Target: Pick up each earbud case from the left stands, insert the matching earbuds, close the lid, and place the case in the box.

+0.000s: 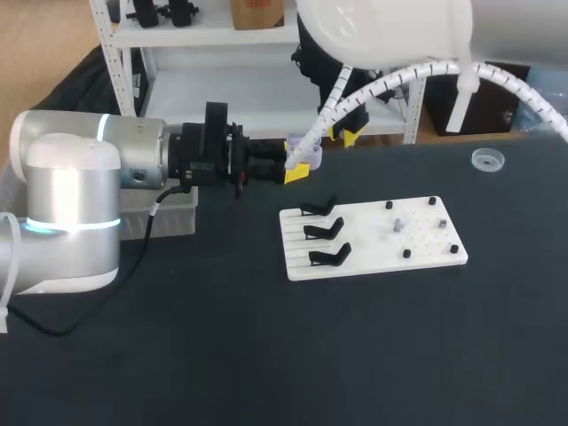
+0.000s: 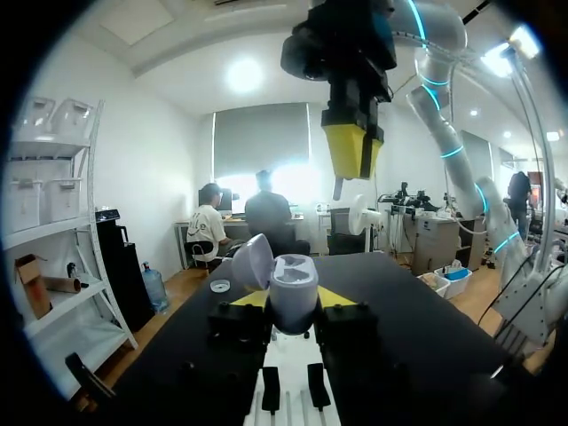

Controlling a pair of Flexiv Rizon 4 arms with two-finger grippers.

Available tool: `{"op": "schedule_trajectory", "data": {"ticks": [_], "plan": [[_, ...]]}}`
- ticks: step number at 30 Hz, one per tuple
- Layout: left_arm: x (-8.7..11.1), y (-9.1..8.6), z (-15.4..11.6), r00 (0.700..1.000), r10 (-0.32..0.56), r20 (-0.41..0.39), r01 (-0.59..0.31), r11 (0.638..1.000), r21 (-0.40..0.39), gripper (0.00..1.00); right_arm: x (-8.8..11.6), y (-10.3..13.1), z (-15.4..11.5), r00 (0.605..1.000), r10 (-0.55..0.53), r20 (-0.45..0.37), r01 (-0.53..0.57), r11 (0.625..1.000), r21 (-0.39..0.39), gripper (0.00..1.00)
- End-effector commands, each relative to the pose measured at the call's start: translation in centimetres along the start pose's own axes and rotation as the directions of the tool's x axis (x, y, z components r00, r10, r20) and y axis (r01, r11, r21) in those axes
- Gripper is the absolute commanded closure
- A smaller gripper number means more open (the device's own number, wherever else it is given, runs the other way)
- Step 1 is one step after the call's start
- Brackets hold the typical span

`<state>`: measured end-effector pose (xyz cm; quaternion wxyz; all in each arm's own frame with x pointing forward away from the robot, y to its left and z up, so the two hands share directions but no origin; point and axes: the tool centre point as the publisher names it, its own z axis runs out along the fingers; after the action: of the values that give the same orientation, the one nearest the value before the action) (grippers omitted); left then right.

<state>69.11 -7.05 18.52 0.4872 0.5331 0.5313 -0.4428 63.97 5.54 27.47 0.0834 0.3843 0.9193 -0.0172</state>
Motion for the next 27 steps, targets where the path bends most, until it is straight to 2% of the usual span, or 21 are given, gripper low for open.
{"op": "schedule_trajectory", "data": {"ticks": [1, 4, 11, 20, 27], "plan": [[0.1, 0.1, 0.0, 1.0, 0.001, 0.002, -0.001, 1.0, 0.0, 1.0, 1.3, 1.9, -0.1, 0.999, 0.041, 0.034, -0.041, 0.999, 0.0, 1.0], [0.1, 0.1, 0.0, 1.0, 0.001, 0.002, -0.001, 1.0, 0.0, 1.0, 1.8, 3.0, -0.4, 0.996, 0.082, 0.026, -0.082, 0.997, -0.011, 1.0], [0.1, 0.1, 0.0, 1.0, 0.001, 0.002, -0.001, 1.0, 0.0, 1.0, 2.3, 4.9, -0.2, 0.996, 0.086, -0.012, -0.086, 0.996, -0.037, 1.0], [0.1, 0.1, 0.0, 1.0, 0.001, 0.002, -0.001, 1.0, 0.0, 1.0, 1.3, 5.9, 1.0, 0.998, 0.062, -0.02, -0.063, 0.997, -0.047, 1.0], [0.1, 0.1, 0.0, 1.0, 0.001, 0.002, -0.001, 1.0, 0.0, 1.0, 0.3, 5.7, 1.8, 0.998, 0.059, -0.034, -0.061, 0.996, -0.065, 1.0]]}}
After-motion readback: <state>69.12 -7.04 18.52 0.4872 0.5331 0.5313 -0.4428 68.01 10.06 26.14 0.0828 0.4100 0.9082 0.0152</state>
